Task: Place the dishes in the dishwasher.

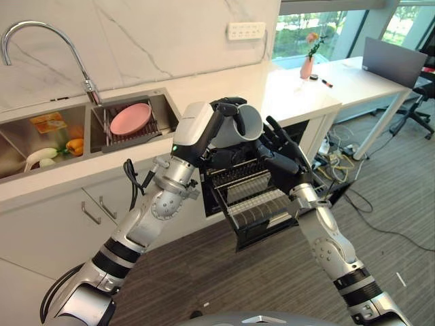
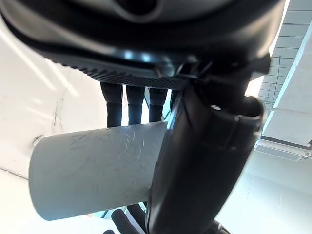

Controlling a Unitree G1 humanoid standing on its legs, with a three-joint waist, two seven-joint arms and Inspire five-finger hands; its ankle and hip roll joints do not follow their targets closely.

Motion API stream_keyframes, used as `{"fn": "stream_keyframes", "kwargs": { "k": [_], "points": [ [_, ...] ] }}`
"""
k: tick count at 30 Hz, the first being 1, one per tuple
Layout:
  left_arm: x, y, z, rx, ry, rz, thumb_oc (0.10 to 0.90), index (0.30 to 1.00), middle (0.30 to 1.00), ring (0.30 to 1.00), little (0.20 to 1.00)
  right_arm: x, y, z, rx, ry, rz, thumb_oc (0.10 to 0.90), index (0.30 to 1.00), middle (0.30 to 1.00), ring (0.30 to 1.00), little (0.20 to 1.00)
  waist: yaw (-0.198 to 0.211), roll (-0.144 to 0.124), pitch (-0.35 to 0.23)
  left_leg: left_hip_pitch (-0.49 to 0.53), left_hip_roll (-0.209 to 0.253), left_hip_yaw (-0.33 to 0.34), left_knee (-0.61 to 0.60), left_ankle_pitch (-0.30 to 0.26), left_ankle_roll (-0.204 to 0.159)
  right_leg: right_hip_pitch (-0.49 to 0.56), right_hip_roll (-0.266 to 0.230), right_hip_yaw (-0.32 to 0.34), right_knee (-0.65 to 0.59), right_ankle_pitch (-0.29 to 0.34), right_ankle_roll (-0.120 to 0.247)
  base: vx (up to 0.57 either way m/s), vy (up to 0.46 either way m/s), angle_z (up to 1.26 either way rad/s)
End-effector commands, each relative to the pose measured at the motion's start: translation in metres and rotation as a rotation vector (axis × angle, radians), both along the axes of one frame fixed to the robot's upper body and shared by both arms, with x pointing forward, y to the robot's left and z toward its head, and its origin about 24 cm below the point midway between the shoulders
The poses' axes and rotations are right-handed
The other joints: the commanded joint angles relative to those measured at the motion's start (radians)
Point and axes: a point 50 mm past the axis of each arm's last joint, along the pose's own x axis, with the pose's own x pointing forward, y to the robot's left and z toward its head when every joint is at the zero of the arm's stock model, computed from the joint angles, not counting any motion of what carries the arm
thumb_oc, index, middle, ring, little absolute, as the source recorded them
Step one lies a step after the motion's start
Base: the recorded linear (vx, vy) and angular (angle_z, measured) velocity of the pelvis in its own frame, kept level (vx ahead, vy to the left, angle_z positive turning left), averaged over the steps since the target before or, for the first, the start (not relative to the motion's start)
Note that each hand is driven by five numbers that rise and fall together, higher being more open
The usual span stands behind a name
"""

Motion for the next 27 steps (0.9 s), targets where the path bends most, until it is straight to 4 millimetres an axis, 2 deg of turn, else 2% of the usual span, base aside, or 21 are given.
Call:
{"fn": "stream_keyframes", "kwargs": {
  "k": [1,10,27],
  "points": [
    [0.0,-0.017,0.038,0.006,-0.178,-0.102,0.4,0.3,0.3,0.3,0.3,0.003,0.013,0.072,0.067,-0.353,0.062,0.8,0.9,0.9,0.9,0.9,0.025,-0.036,-0.045,0.091,0.045,0.123,0.012,-0.11,-0.052,-0.013,-0.03,-0.119,0.026,-0.024,0.06,0.0,0.0,0.0],
    [-0.003,-0.029,0.038,-0.01,-0.151,-0.173,0.4,0.3,0.3,0.3,0.3,0.007,0.015,0.087,0.032,-0.42,0.053,0.8,0.9,0.9,0.9,0.9,0.027,-0.038,-0.047,0.092,0.044,0.121,0.012,-0.111,-0.05,-0.012,-0.029,-0.118,0.025,-0.023,0.059,0.0,0.0,0.0],
    [0.003,0.001,0.044,-0.14,-0.151,-0.053,0.4,0.3,0.3,0.3,0.3,-0.003,-0.001,0.108,0.094,-0.538,0.04,0.8,0.9,0.9,0.9,0.9,0.025,-0.032,-0.053,0.092,0.037,0.115,0.012,-0.113,-0.049,-0.01,-0.035,-0.119,0.025,-0.021,0.061,0.0,0.0,0.0]
  ]
}}
